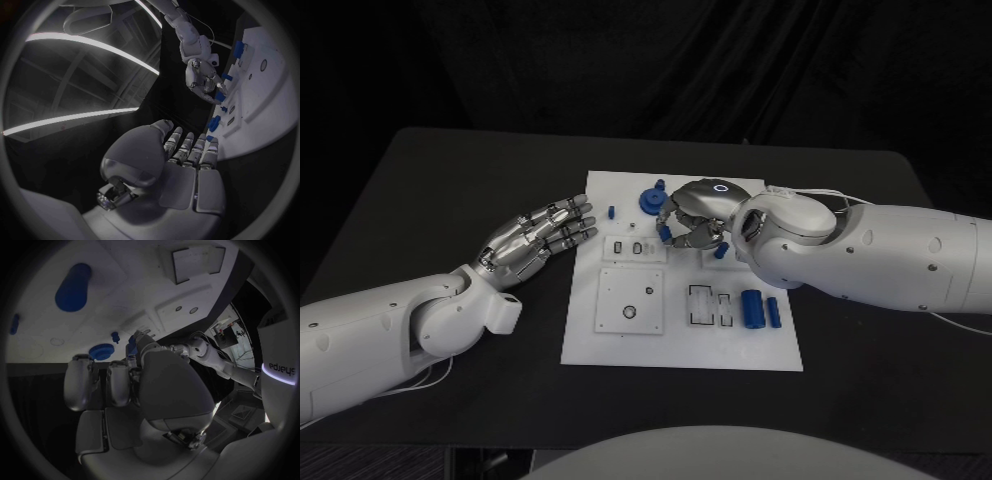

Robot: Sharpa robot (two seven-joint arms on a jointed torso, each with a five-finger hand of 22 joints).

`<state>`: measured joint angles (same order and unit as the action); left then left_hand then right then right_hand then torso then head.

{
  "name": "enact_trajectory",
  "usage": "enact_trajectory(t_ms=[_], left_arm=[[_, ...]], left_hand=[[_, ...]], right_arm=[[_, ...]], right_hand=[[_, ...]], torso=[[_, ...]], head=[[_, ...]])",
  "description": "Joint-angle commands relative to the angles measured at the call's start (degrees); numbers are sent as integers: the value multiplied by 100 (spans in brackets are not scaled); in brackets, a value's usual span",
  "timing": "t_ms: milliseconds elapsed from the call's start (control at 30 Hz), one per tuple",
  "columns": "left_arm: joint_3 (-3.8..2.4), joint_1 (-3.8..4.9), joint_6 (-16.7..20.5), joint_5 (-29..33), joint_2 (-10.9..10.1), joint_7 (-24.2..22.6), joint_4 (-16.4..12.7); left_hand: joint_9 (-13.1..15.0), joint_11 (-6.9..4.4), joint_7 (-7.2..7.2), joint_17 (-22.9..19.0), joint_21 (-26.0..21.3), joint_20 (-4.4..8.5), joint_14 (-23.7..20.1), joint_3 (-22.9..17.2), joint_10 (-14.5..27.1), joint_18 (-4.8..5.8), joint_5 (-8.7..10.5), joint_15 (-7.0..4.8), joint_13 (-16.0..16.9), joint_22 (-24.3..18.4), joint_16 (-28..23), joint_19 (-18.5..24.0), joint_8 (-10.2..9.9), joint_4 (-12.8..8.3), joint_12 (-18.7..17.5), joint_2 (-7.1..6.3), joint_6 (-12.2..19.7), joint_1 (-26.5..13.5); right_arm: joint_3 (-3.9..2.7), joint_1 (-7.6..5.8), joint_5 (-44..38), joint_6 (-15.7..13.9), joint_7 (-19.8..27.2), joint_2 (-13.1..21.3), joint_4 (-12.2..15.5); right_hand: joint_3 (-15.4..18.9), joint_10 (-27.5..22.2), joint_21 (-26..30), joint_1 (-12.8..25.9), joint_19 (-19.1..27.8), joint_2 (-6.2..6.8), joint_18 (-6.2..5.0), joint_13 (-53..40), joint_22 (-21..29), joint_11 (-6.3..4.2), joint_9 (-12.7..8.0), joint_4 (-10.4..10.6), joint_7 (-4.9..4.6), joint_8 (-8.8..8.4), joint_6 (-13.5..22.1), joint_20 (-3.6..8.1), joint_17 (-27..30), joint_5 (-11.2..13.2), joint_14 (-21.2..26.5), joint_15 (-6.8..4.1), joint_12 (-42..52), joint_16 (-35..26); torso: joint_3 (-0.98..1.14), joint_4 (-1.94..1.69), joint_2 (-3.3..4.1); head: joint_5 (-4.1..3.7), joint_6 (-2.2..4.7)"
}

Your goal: Assemble the parts on the task board

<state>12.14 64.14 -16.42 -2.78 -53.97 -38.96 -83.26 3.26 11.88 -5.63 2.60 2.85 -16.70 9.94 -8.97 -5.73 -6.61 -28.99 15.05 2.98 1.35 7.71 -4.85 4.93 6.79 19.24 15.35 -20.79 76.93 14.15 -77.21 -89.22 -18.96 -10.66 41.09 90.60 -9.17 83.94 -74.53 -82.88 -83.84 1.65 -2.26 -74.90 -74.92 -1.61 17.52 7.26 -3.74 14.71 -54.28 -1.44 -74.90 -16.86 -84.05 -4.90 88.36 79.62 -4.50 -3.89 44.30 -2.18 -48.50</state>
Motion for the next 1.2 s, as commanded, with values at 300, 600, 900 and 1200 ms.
enact_trajectory(t_ms=[300,600,900,1200], left_arm=[[-5,-7,-43,27,65,-465,8],[-5,-7,-64,27,91,-448,31],[-5,-7,-93,27,118,-438,49],[-5,-8,-102,27,126,-432,58]], left_hand=[[0,22,-12,-6,6,-7,-23,-50,14,101,-20,6,0,0,27,-22,-21,-7,7,15,-18,-58],[-1,22,-13,-7,3,-7,-27,-57,14,100,-21,6,0,-1,26,-17,-23,-7,6,14,-8,-61],[-2,22,-13,-8,0,-7,-34,-63,15,100,-21,5,0,-3,21,-12,-24,-6,2,15,-4,-64],[-3,21,-14,-9,0,-7,-36,-75,16,100,-23,5,0,-3,23,-12,-25,-3,0,20,1,-69]], right_arm=[[-5,61,-71,250,-302,-220,-127],[-6,66,-72,349,-307,-258,-139],[-5,70,-72,463,-317,-265,-105],[-5,73,-72,572,-351,-268,-130]], right_hand=[[41,357,62,100,13,20,-117,-1204,-1042,79,603,19,-48,330,44,-30,-386,-22,-294,47,-29,-34],[71,327,150,235,38,46,-135,-1170,-1018,111,596,79,-82,262,134,-68,-337,90,-279,79,-52,-81],[30,275,266,251,75,71,-158,-1114,-990,113,524,59,-120,41,443,-89,-281,112,-252,86,-92,-136],[-22,237,337,282,87,120,-166,-1074,-979,146,387,46,-166,-259,834,-109,-243,129,-236,112,-120,-167]], torso=[[1,3,-4],[0,10,-4],[2,4,-4],[-4,7,-10]], head=[[-31,-34],[-13,-14],[-30,4],[-21,-9]])
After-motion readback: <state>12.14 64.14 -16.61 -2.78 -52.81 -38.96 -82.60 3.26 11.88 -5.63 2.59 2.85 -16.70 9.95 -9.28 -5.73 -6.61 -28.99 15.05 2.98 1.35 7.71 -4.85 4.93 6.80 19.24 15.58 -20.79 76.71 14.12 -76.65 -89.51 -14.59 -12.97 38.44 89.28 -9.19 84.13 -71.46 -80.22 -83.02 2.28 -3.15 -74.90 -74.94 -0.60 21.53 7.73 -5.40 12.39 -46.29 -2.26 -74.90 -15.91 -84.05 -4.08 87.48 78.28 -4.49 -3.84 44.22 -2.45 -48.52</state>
